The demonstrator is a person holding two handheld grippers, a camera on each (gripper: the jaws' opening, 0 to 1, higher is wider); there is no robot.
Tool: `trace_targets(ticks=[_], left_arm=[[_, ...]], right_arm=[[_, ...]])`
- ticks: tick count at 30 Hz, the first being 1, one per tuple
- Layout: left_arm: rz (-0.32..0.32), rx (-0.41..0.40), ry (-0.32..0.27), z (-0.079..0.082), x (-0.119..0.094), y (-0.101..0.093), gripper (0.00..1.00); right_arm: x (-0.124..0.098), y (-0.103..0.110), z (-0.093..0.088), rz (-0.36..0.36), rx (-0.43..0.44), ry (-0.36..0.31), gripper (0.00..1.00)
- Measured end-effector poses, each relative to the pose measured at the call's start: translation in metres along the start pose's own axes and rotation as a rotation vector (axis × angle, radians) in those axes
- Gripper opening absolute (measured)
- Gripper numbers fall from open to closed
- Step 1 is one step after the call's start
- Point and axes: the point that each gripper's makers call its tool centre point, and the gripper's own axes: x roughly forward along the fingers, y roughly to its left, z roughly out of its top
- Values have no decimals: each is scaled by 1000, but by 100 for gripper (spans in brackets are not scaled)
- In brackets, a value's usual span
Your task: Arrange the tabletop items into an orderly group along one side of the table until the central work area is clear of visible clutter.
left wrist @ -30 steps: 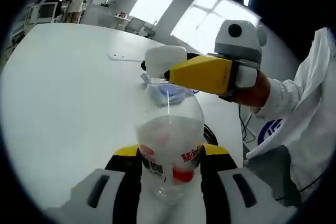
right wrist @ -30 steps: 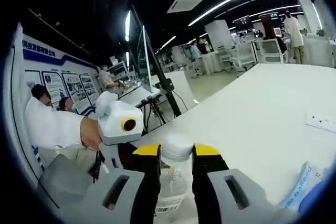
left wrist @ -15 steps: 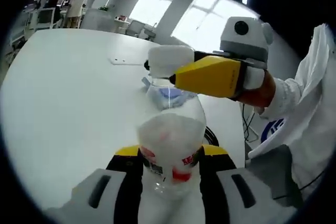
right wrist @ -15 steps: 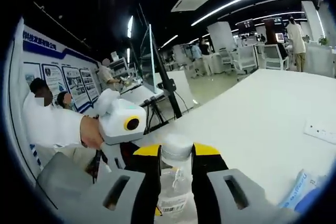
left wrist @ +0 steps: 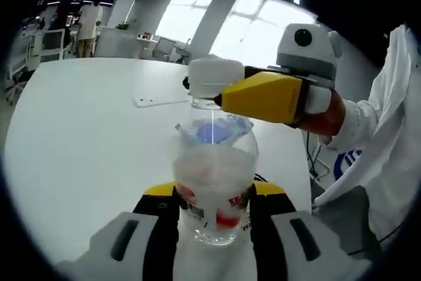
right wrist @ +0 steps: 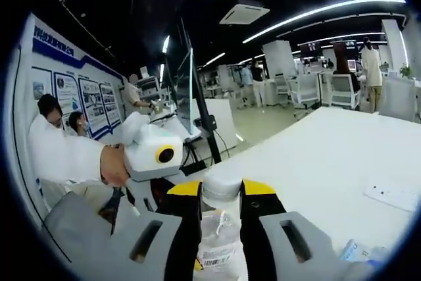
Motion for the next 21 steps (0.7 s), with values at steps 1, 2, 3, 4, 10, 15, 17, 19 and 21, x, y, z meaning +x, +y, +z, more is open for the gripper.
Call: trace_targets(ticks=[1, 2, 3, 4, 10, 15, 17, 19, 21], left_arm=[[-2, 8, -2, 4, 1, -1, 41], [-5, 20, -5, 9, 4, -1, 41], [-6, 28, -5, 13, 5, -2, 41], [-7, 44, -1, 17, 8, -1, 41], [2, 110, 6, 35, 18, 7, 41], [11, 162, -1, 53, 27, 14, 41], [14, 189, -1, 56, 30, 19, 41], [13, 218, -3, 58, 32, 24, 41], [15, 248, -4, 59, 33, 29, 41]], right_arm=[[-2, -3, 3, -4, -6, -6, 19], [-5, -5, 7, -11, -15, -16, 19], [-7, -7, 9, -17, -20, -21, 19], [-9, -10, 12, -24, -25, -25, 19], [-15, -25, 23, -58, -77, -36, 19], [-16, -36, 35, -75, -153, -48, 19], [-16, -39, 37, -80, -181, -48, 19], [-15, -42, 37, -90, -204, -45, 19], [-13, -44, 35, -99, -233, -41, 19]])
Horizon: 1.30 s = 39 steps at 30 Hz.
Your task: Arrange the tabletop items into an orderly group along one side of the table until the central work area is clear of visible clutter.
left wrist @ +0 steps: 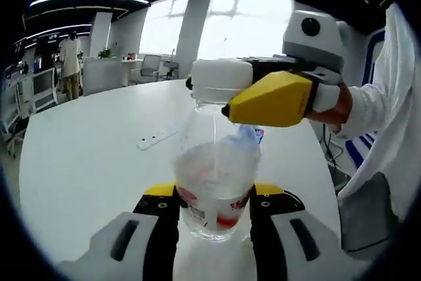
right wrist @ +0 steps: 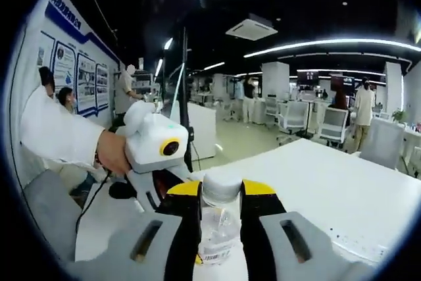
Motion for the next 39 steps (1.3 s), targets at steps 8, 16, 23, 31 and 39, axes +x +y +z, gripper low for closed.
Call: trace_targets(ticks=[8, 16, 23, 31, 39], left_arm=[[15, 55, 36, -16, 7, 15, 41], [30, 89, 44, -25, 11, 29, 41], [15, 85, 45, -31, 16, 34, 41], [6, 80, 45, -34, 21, 36, 41], [-10, 86, 52, -40, 27, 36, 42]], right_arm=[[11, 0, -18, -13, -71, 23, 20], [19, -5, -30, -26, -100, 48, 20], [23, -9, -38, -29, -111, 68, 20], [23, -12, -45, -30, -110, 92, 20], [23, -12, -52, -33, -125, 115, 20]])
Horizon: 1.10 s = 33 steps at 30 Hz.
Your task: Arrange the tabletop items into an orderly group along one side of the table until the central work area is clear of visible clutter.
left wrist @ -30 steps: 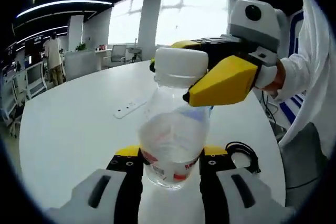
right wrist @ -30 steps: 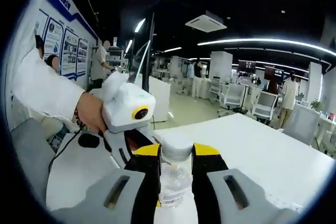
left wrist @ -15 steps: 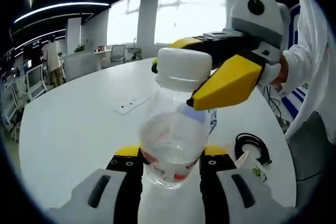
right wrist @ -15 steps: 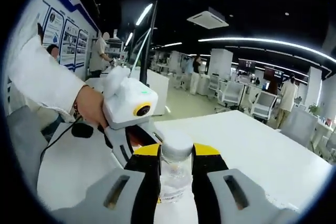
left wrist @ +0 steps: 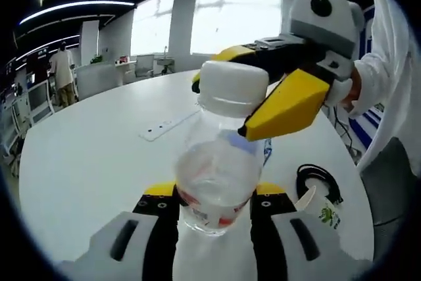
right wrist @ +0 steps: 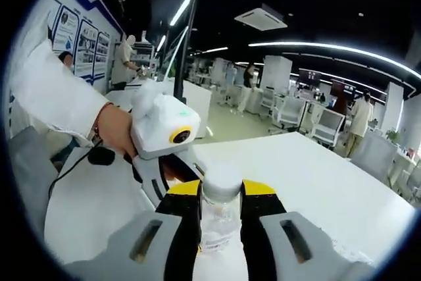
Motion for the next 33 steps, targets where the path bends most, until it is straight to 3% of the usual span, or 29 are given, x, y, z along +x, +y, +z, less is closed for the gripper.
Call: trace_targets(ticks=[16, 33], left_arm=[[-13, 8, 26, -10, 3, -1, 42], [-16, 1, 36, -12, 4, -2, 44]], right_arm=[[1, 4, -12, -19, 2, 41, 20], [-2, 4, -13, -8, 46, 37, 21]])
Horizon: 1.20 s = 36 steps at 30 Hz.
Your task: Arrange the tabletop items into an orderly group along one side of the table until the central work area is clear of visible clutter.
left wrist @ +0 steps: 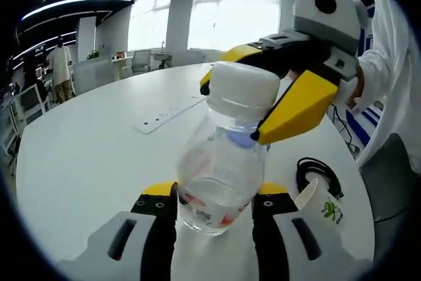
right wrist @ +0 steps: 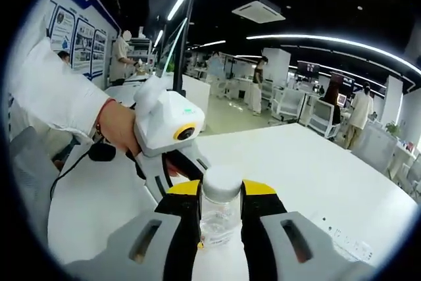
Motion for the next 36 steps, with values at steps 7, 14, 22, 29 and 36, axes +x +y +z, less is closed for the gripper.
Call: trace_targets(ticks=[7, 14, 22, 29, 36], left_arm=[[6, -9, -2, 0, -2, 0, 47], [12, -21, -4, 2, -3, 0, 50], [21, -34, -6, 2, -5, 0, 54], [28, -42, -6, 2, -8, 0, 58], [38, -58, -13, 5, -13, 0, 62]], right_arm=[[0, 0, 0, 0, 12, -1, 21], [-1, -3, -3, -4, 38, 7, 24], [0, -2, -4, -3, 43, 16, 27], [1, -3, -4, -8, 52, 19, 31], [0, -4, -2, -11, 54, 14, 36]])
